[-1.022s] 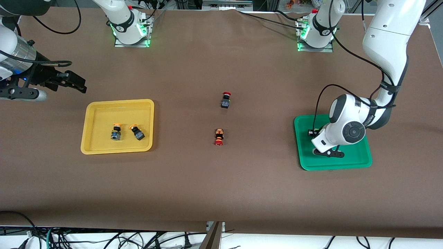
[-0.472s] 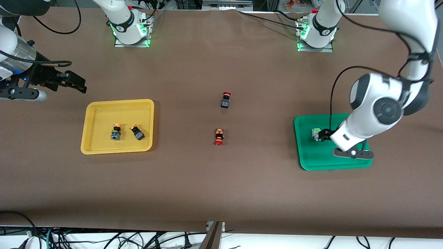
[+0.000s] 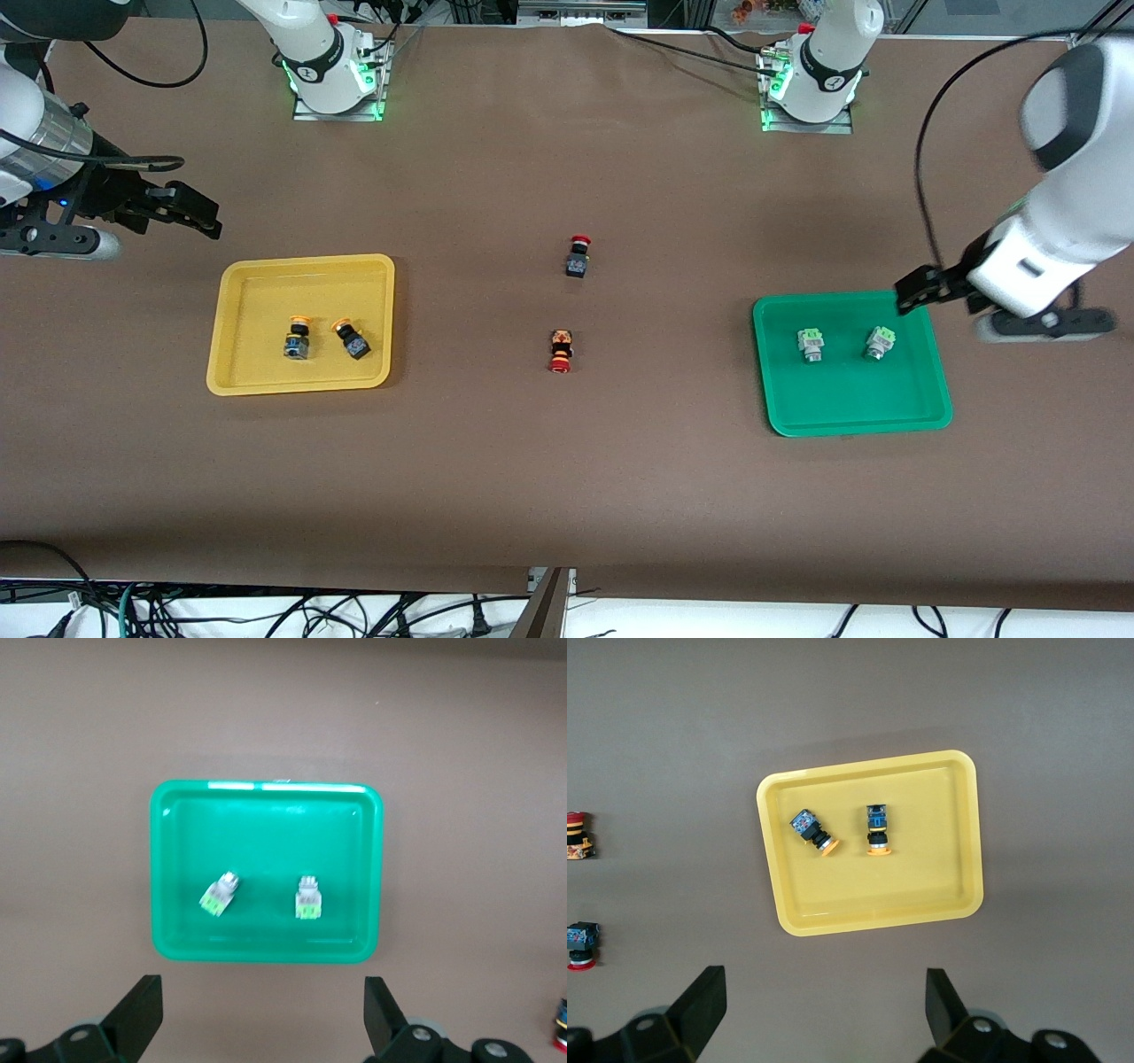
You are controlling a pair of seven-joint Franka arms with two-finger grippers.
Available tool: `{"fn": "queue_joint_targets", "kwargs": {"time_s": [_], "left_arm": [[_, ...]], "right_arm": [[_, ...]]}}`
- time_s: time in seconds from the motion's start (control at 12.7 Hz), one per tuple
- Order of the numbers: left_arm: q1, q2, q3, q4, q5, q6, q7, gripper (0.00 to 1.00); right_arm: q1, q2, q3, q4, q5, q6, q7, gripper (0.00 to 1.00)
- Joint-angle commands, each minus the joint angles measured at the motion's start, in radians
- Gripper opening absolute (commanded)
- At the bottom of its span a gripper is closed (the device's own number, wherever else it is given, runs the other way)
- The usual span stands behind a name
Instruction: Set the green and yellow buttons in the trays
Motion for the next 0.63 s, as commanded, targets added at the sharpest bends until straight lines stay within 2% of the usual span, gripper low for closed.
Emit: {"fn": "queue_joint_targets", "kwargs": {"time_s": [0.0,0.31,0.55], "left_arm": [[-0.002,-0.024,0.027,0.065,-0.024,-0.129,0.014,1.00],[-0.005,-0.076,0.041,0.067,-0.011,-0.253,0.006,1.00],[-0.008,-0.049,0.041,0.083,-0.011,-0.253,0.007,1.00]], "right_arm": [[-0.014,0.006,0.013,0.023,-0.001,-0.019,-0.012,0.99],[-0.014,0.006,0.013,0.023,-0.003,-0.019,-0.012,0.99],[-0.014,0.006,0.013,0.023,-0.003,-0.019,-0.012,0.99]]}}
